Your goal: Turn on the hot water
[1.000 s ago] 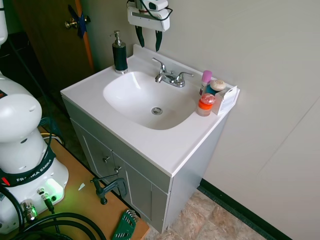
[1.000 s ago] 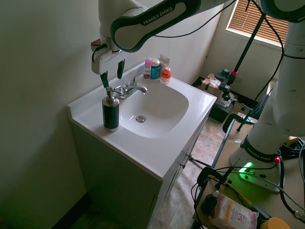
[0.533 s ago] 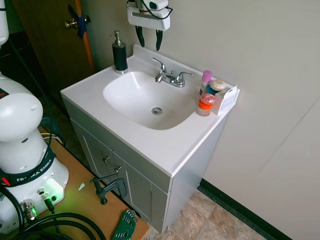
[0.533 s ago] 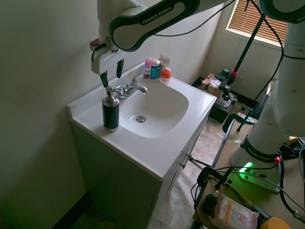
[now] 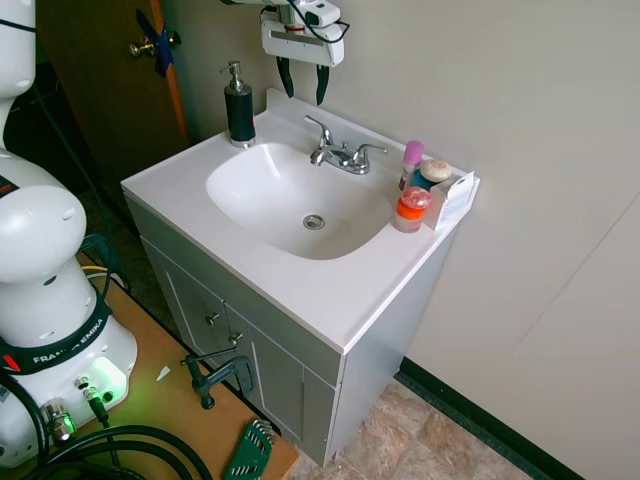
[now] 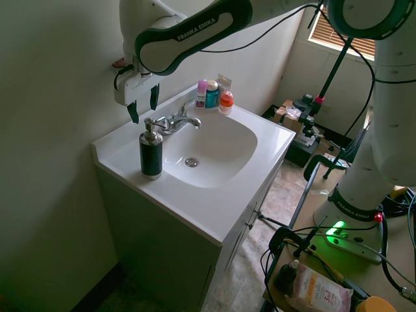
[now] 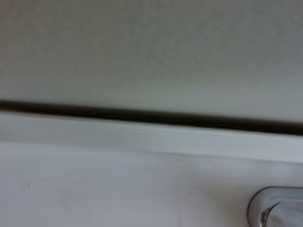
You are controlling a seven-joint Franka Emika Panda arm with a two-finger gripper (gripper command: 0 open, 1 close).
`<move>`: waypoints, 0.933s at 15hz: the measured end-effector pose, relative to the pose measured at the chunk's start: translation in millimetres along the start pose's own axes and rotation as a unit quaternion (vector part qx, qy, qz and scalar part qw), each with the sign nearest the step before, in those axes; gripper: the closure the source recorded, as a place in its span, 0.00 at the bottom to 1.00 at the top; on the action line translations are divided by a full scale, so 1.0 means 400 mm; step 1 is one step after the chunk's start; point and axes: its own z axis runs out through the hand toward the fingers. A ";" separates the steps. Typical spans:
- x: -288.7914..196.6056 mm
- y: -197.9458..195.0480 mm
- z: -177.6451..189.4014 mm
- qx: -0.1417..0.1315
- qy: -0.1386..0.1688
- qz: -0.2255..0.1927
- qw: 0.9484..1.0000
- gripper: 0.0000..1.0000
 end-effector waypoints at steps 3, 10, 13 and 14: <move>-0.003 -0.005 0.012 -0.009 -0.007 0.004 1.000 0.00; -0.021 -0.012 0.168 -0.024 -0.027 0.003 0.999 0.00; -0.020 0.001 0.165 -0.014 -0.023 0.002 1.000 0.00; -0.023 0.013 0.157 -0.008 -0.019 0.000 1.000 0.00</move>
